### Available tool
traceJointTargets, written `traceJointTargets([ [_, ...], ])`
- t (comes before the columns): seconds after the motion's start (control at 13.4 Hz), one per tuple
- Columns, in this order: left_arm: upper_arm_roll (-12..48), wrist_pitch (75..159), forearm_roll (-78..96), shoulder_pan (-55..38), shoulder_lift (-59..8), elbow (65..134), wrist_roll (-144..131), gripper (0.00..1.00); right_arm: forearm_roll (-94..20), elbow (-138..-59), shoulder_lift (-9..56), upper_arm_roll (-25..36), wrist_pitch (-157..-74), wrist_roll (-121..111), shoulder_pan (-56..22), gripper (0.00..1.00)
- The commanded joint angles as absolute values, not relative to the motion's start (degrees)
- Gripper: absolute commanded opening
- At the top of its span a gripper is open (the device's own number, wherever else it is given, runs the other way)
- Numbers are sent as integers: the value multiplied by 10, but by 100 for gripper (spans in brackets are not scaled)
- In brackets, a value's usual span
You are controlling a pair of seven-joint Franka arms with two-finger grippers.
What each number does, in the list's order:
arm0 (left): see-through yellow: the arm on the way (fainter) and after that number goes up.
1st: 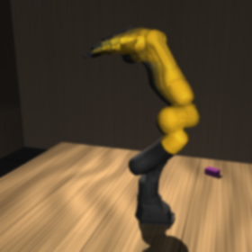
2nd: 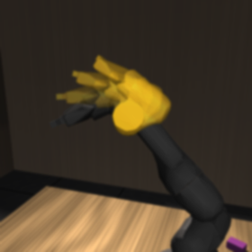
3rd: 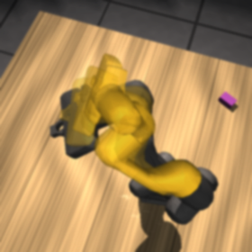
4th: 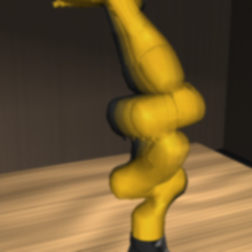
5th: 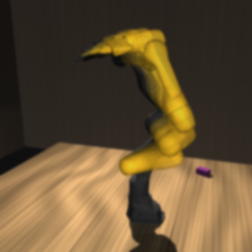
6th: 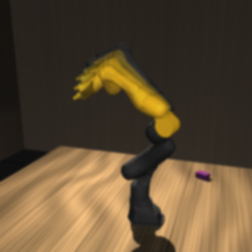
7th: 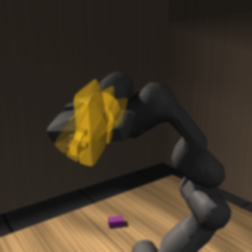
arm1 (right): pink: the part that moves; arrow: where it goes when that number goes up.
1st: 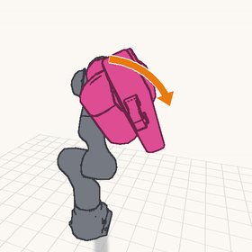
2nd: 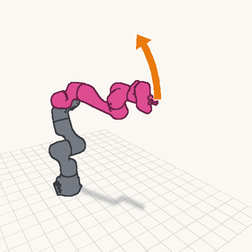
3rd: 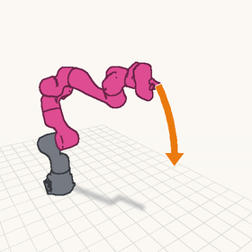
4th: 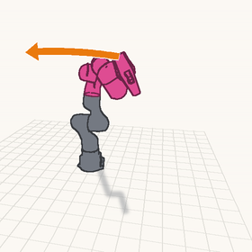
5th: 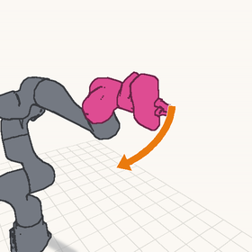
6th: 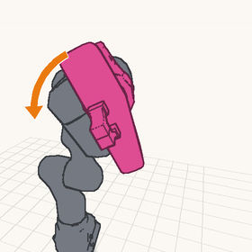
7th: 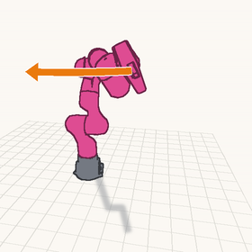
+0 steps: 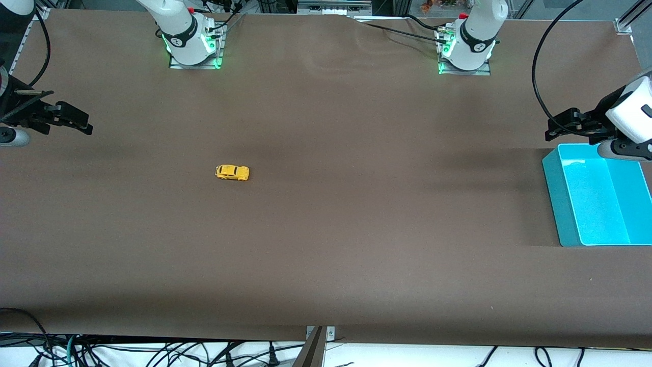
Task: Wind and store yellow beetle car
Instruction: 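Reach the right gripper toward the yellow beetle car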
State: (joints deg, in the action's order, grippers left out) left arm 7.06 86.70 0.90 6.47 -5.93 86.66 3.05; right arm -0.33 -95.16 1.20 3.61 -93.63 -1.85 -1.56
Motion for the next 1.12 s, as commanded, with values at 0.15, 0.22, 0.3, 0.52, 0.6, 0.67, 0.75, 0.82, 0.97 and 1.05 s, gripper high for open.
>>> traceJointTargets([
  [0.15,70,866,25,69,-68,851,43,100,5,-948,12,25,-939,-10,-11,100],
  [0.22,69,866,25,69,-69,851,43,100,6,-951,10,16,-935,-11,-11,100],
  [0.3,69,866,27,69,-75,850,42,100,5,-952,9,9,-936,-11,-10,100],
  [0.52,70,866,18,63,-75,831,41,100,1,-977,-4,4,-926,-11,-9,100],
  [0.6,71,866,17,64,-75,831,41,100,1,-985,-10,4,-925,-14,-9,100],
  [0.67,70,866,18,66,-76,827,40,100,1,-990,-11,4,-925,-16,-9,100],
  [0.75,70,866,18,68,-79,824,40,100,2,-1000,-17,2,-925,-35,-9,100],
  [0.82,69,866,18,68,-80,823,40,100,-3,-1009,-25,-2,-924,-83,-10,100],
  [0.97,69,866,21,67,-81,823,38,100,-2,-1029,-31,-21,-939,-132,-9,100],
  [1.05,70,866,22,68,-81,823,40,100,-2,-1040,-32,-30,-946,-141,-9,100],
])
